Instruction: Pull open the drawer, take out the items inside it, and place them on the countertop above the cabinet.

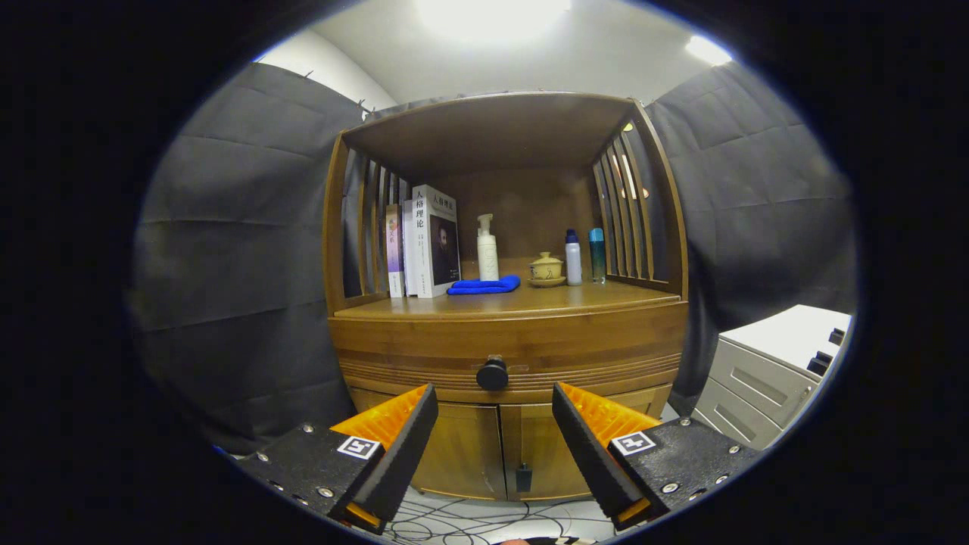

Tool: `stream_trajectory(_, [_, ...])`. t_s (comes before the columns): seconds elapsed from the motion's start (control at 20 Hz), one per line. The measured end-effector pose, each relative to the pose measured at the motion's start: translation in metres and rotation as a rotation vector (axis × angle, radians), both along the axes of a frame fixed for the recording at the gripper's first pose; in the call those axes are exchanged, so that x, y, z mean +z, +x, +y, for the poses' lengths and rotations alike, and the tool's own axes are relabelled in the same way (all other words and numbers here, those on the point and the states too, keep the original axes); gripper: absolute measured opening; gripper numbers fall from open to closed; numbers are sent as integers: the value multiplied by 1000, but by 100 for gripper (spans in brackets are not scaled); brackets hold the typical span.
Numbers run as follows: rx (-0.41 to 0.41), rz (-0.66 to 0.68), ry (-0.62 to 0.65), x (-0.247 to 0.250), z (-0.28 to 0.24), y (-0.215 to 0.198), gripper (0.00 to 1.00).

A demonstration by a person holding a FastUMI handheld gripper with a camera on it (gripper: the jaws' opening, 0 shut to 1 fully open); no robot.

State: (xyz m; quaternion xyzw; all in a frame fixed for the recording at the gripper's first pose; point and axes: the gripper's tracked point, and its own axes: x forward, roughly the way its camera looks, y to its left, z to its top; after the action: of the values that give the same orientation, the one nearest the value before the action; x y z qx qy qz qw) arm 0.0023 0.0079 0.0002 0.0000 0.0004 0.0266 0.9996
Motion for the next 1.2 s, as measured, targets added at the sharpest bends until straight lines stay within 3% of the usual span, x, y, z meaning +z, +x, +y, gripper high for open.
stream_trajectory(0.5, [53, 28, 7, -2, 9, 12, 95])
stream_trajectory(1.2, [15, 147, -61, -39, 3, 97, 96])
